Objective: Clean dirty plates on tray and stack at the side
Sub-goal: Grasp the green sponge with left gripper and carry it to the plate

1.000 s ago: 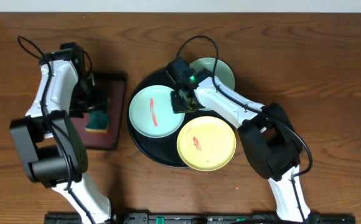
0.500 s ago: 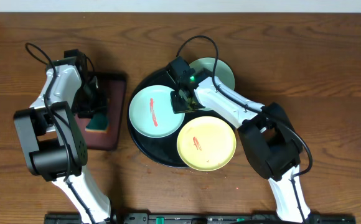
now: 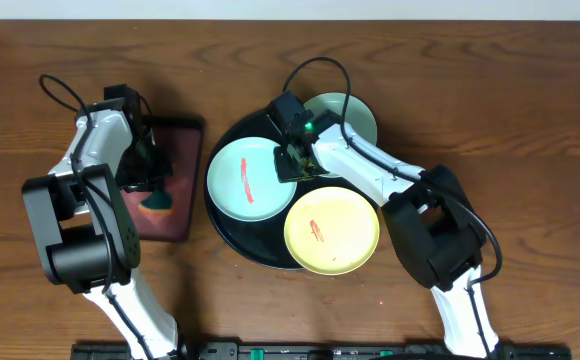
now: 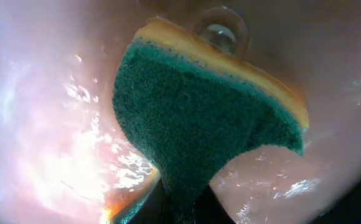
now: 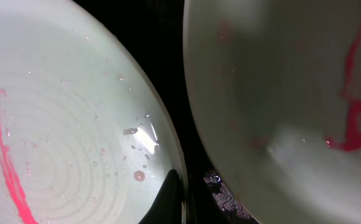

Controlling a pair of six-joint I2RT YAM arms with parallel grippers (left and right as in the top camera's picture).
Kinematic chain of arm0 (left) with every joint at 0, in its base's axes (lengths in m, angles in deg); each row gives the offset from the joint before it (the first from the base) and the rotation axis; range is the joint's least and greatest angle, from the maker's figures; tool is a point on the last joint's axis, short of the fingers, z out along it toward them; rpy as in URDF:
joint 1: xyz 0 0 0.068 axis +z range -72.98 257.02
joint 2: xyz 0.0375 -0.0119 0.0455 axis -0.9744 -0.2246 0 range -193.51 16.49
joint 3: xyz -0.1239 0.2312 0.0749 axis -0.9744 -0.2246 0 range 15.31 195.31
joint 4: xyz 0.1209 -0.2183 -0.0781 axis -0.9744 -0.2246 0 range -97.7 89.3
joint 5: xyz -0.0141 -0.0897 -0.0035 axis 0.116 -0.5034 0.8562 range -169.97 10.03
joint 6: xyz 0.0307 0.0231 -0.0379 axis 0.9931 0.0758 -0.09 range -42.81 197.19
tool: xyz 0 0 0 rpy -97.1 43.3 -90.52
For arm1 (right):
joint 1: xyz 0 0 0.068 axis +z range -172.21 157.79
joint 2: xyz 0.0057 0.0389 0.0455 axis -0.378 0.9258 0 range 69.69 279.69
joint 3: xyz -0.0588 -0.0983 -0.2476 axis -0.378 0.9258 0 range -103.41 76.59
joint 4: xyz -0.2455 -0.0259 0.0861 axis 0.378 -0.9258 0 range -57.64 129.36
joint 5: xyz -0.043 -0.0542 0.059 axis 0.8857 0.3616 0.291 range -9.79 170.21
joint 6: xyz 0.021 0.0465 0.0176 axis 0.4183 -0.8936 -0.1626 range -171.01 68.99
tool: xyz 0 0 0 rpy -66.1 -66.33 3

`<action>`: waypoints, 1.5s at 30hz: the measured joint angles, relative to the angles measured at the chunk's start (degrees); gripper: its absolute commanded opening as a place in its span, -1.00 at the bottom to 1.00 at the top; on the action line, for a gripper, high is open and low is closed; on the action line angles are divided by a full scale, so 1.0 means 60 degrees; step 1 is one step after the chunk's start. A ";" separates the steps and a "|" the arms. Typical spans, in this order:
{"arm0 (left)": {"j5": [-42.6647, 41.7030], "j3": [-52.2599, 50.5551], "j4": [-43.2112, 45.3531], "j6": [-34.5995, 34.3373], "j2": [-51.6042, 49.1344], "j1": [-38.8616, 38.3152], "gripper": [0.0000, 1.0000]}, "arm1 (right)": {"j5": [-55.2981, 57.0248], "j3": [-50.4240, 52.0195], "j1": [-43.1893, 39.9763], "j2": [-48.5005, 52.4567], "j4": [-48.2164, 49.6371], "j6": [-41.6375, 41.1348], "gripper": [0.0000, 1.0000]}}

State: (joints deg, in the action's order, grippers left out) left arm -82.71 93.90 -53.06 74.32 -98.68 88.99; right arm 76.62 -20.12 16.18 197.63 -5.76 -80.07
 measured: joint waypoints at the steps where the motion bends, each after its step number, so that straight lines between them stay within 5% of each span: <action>1: -0.0040 0.0015 -0.0058 -0.0015 0.0033 -0.0004 -0.85 | 0.0007 0.0000 0.0000 0.0000 0.0000 0.0004 -0.98; 16: -0.1577 0.0240 -0.0565 -0.0280 0.2991 -0.0364 -0.85 | -0.0747 0.0000 -0.0244 0.0018 -0.0055 0.0186 -0.98; 45: -0.0907 -0.0455 0.1027 -0.3927 0.0503 -0.3952 -0.85 | -0.1217 0.0000 -0.0368 0.0025 -0.0291 0.0251 -0.98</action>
State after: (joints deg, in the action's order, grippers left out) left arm -88.15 91.16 -46.89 50.76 -95.67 65.27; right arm 69.32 -20.12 13.98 197.79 -7.51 -78.56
